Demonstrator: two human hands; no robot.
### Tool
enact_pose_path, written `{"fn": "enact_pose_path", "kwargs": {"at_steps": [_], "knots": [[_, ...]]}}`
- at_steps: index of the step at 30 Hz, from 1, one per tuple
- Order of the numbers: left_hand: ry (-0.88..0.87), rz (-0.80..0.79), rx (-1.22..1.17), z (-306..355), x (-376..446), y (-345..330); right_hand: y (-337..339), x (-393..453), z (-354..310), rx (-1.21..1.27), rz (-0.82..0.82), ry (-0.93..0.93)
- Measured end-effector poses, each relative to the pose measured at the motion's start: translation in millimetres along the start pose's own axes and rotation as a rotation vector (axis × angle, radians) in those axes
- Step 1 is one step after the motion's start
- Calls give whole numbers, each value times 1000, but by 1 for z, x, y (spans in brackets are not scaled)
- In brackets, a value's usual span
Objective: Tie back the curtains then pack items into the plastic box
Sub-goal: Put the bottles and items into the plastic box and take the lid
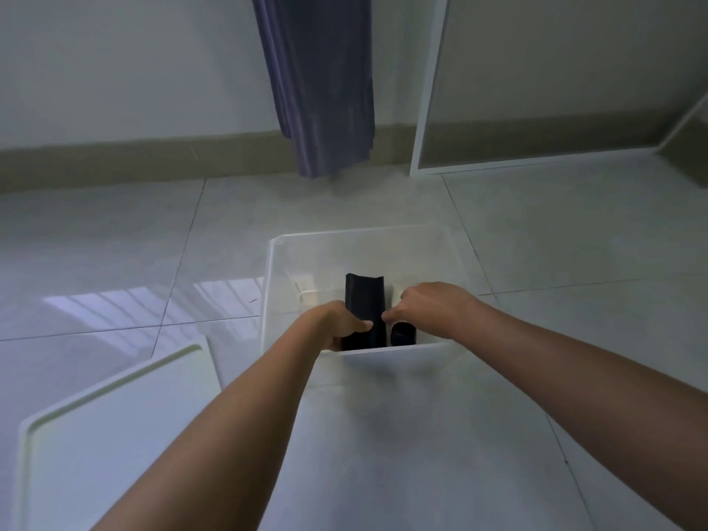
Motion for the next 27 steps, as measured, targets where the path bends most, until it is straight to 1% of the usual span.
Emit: {"fn": "enact_pose_path", "kwargs": {"at_steps": [3,6,8,10,12,13,15,17,19,21,22,24,25,27], "knots": [[-58,56,59,5,3,7,-3,-2,0,-15,-42,-8],[-82,149,182,13,-3,11,-7,-1,3,6,-74,-59],[-116,225,342,23,-7,14,-16,7,8,100,-144,-109],[-178,256,532,36,-12,9,-25,15,9,237,-219,-160],[-195,195,611,38,-12,-2,-30,19,8,343,-240,-192],[-190,156,604,36,-10,-6,-31,20,7,371,-241,-195],[-172,95,458,28,-6,-8,-29,21,8,403,-213,-201],[-142,72,313,20,-2,-7,-30,19,12,480,-183,-220],[-145,92,274,20,-3,-7,-31,16,16,583,-132,-250],[-172,109,380,25,-6,-11,-32,11,18,644,-85,-294],[-165,112,469,27,-9,-13,-32,9,19,650,-83,-322],[-168,112,671,30,-13,-16,-36,8,21,625,-132,-381],[-156,98,711,28,-12,-17,-38,8,22,609,-149,-395],[-152,77,715,26,-10,-18,-38,7,23,606,-157,-404]]}}
Point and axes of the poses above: each hand's wrist, its own x-axis towards the middle knuckle, its own y-axis out of the back of the hand, z = x × y, the point moved 9 cm from there along x, towards the middle knuckle, and after that the axes turned 11 degrees about -z, right-handed, at the moved point
